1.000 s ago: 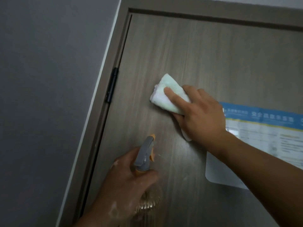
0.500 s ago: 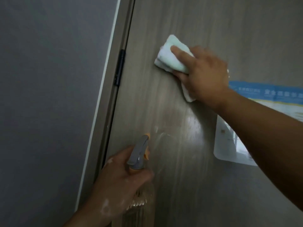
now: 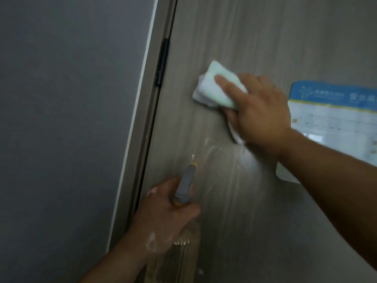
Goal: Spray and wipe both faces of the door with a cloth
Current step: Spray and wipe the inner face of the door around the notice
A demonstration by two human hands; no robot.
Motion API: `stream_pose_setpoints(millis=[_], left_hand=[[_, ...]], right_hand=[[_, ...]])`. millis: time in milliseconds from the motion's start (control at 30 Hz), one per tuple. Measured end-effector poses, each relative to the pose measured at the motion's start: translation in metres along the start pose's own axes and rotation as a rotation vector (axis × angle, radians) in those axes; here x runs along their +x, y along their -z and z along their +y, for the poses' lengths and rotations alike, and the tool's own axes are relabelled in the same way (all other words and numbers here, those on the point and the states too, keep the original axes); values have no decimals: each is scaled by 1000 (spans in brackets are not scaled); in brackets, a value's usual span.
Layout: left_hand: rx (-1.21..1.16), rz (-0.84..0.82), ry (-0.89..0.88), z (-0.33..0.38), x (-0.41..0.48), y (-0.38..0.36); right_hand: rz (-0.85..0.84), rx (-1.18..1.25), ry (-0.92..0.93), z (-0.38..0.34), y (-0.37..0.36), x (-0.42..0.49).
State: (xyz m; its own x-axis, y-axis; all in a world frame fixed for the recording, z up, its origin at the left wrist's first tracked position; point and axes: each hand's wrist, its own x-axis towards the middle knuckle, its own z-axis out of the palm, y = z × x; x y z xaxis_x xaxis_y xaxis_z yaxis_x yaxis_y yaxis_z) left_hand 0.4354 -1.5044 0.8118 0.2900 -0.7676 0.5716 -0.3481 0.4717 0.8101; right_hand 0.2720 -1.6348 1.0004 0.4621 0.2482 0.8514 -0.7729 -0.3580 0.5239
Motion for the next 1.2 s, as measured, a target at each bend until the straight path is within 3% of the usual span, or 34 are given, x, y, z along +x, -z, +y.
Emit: stream_pose_setpoints(millis=[200,433,533,633,767,867,967,1033,1100,1200], left_hand=[[4,56,27,-7,-9,9],[-77,112,73,-23,-26,29],[-109,120,78,-25,-33,32],[-116,88,80,-24,-36,29],[-128,61,110,-20,-36,20],[-158,70,111,-20,-35,15],[-83,67,53,-20,-37,12],[-109,25,84,-18,-40,9],[-157,-4,141,-15,-41,3],[-167,-38,111,-11,-40,-6]], right_hand=[[32,-25,-131,-14,-13,35],[-194,69,242,-83,7,-101],[-227,52,333,-73,6,-101],[-98,51,156,-49,4,-57],[-96,8,-112,-24,1,-7],[-68,36,-24,-47,3,-47],[-204,88,230,-76,17,-126],[-258,87,299,-71,24,-146],[-217,72,247,-52,23,-130],[-82,55,30,-16,19,-74]])
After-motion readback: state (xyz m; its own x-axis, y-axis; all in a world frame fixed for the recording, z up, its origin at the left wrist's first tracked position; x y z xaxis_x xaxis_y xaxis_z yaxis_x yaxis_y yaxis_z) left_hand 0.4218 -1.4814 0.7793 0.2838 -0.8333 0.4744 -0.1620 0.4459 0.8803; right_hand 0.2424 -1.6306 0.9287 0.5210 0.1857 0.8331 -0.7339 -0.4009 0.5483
